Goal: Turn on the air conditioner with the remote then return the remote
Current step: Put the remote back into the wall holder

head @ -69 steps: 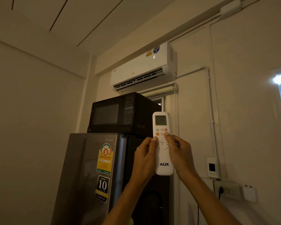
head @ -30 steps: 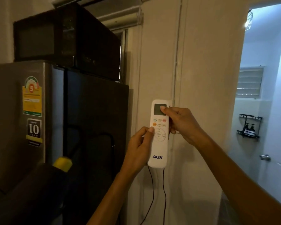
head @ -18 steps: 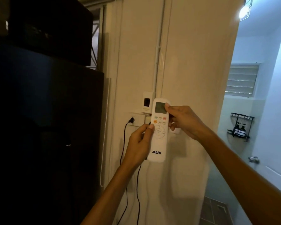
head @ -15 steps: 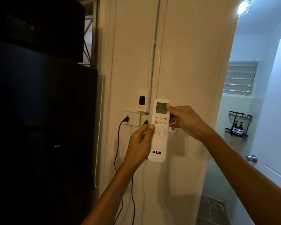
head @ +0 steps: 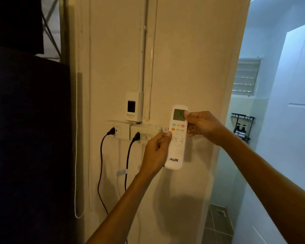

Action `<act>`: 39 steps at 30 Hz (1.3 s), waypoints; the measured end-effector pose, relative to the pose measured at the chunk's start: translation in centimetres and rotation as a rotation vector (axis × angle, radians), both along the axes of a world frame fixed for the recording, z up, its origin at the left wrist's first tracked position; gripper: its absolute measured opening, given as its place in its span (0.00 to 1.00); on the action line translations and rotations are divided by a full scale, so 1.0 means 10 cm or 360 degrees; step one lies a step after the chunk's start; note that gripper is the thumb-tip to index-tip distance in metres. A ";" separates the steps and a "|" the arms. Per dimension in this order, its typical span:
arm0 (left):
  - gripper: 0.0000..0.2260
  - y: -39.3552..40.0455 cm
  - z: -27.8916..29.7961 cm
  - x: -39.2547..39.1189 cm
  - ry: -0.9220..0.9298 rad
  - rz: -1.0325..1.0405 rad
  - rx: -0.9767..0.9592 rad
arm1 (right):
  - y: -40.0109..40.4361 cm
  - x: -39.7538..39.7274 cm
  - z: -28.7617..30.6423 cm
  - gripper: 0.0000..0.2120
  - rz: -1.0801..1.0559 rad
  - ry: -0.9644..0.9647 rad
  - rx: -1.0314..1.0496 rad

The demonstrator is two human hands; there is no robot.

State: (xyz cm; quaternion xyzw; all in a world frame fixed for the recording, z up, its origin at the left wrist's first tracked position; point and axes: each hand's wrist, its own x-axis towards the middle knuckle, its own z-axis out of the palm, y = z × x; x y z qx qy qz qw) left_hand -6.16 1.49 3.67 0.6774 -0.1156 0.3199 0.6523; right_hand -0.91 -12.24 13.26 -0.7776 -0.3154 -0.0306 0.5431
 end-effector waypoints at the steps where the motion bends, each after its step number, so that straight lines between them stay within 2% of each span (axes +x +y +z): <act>1: 0.07 -0.01 0.00 0.08 0.0007 -0.0019 -0.0022 | 0.00 0.06 0.01 0.15 -0.0028 -0.0015 -0.0018; 4: 0.07 -0.05 -0.04 0.29 0.0004 0.0027 -0.0069 | -0.02 0.23 0.03 0.14 -0.0109 -0.0063 -0.0063; 9: 0.10 -0.04 -0.17 0.64 -0.0022 0.0337 -0.0164 | -0.04 0.47 0.06 0.14 -0.0269 -0.0146 -0.0068; 13: 0.02 -0.04 -0.30 0.89 -0.0037 0.0448 -0.0122 | -0.06 0.62 0.10 0.14 -0.0393 -0.0191 -0.0050; 14: 0.03 -0.05 -0.35 0.96 -0.0023 0.0460 -0.0093 | -0.07 0.65 0.11 0.13 -0.0422 -0.0219 -0.0061; 18: 0.26 -0.11 -0.51 1.19 -0.0017 0.0526 0.0126 | -0.07 0.75 0.15 0.14 -0.0515 -0.0301 -0.0064; 22: 0.36 -0.23 -0.50 1.30 0.0027 0.0666 0.0269 | -0.03 0.85 0.21 0.14 -0.0583 -0.0316 0.0008; 27: 0.36 -0.26 -0.53 1.42 0.0050 0.0886 0.0318 | 0.08 0.95 0.34 0.15 -0.0643 -0.0326 0.0098; 33: 0.36 -0.25 -0.59 1.48 0.0007 0.0952 0.0357 | 0.26 1.02 0.36 0.13 -0.0639 -0.0375 0.0170; 39: 0.36 -0.27 -0.57 1.46 0.0006 0.1007 0.0385 | 0.39 1.08 0.31 0.12 -0.0629 -0.0356 0.0107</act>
